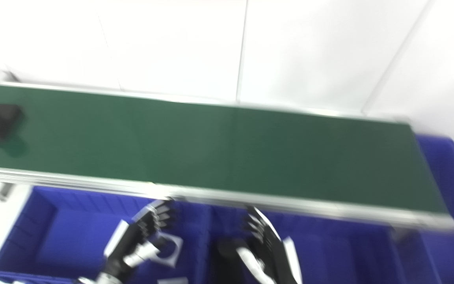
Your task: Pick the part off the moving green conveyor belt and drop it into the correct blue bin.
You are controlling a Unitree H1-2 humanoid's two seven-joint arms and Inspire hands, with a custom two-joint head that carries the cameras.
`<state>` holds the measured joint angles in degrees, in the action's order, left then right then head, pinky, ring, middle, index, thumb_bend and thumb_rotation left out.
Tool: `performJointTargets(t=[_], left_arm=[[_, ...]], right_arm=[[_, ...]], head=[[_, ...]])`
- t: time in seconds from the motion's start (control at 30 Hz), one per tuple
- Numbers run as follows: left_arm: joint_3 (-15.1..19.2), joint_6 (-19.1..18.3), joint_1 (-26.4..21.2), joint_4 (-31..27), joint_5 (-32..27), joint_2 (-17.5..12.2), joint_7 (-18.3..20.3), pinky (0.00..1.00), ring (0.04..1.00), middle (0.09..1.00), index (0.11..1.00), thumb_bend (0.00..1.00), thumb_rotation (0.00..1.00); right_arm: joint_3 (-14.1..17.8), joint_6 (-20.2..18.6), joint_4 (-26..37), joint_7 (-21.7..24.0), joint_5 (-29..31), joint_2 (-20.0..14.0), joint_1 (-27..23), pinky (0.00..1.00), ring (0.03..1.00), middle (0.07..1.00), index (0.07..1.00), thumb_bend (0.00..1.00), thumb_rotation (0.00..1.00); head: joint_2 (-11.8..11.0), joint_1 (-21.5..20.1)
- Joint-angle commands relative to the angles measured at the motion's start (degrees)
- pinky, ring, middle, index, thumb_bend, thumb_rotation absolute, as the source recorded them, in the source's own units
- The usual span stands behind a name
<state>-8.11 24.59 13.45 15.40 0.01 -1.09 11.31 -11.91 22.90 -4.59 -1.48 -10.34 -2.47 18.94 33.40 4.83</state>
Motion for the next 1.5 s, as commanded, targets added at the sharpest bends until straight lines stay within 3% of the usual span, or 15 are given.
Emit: performJointTargets(t=[0.0, 0.37, 0.83, 1.4, 1.47], left_arm=[[-0.7, 2.3, -1.3, 0.0, 0.9, 0.7, -1.1, 0.70, 0.746, 0.796, 0.839, 0.76, 0.59], [-2.1, 2.3, -2.8, 3.2, 1.3, 1.3, -3.2, 0.69, 0.741, 0.792, 0.816, 0.77, 0.51], [-4.2, 2.3, -5.5, 7.6, 1.8, 1.4, -5.9, 0.66, 0.723, 0.780, 0.808, 0.82, 0.50], [-4.6, 2.3, -7.3, 10.3, 1.9, 2.2, -7.3, 0.65, 0.714, 0.762, 0.786, 0.87, 0.50], [-4.9, 2.3, -7.4, 10.2, 2.1, 2.3, -7.7, 0.65, 0.711, 0.762, 0.787, 0.86, 0.49]], right_arm=[[0.3, 3.9, 0.0, 0.0, 0.9, -0.3, -1.0, 0.66, 0.747, 0.798, 0.864, 0.41, 0.62], [-0.2, 4.0, -3.0, -1.2, 2.3, -2.0, -2.6, 0.66, 0.749, 0.809, 0.878, 0.40, 0.70], [-0.4, 4.0, -5.8, -1.9, 4.6, -3.4, -4.8, 0.64, 0.741, 0.797, 0.877, 0.37, 0.65], [-0.4, 4.0, -1.3, -2.0, 4.3, -4.9, -5.0, 0.62, 0.713, 0.778, 0.845, 0.37, 0.63], [-0.4, 4.0, -0.2, -1.8, 4.0, -5.3, -4.9, 0.62, 0.713, 0.775, 0.830, 0.37, 0.59]], head=[[-1.6, 2.6], [-5.8, 5.6], [-11.0, 8.7], [-11.7, 10.9], [-11.5, 11.1]])
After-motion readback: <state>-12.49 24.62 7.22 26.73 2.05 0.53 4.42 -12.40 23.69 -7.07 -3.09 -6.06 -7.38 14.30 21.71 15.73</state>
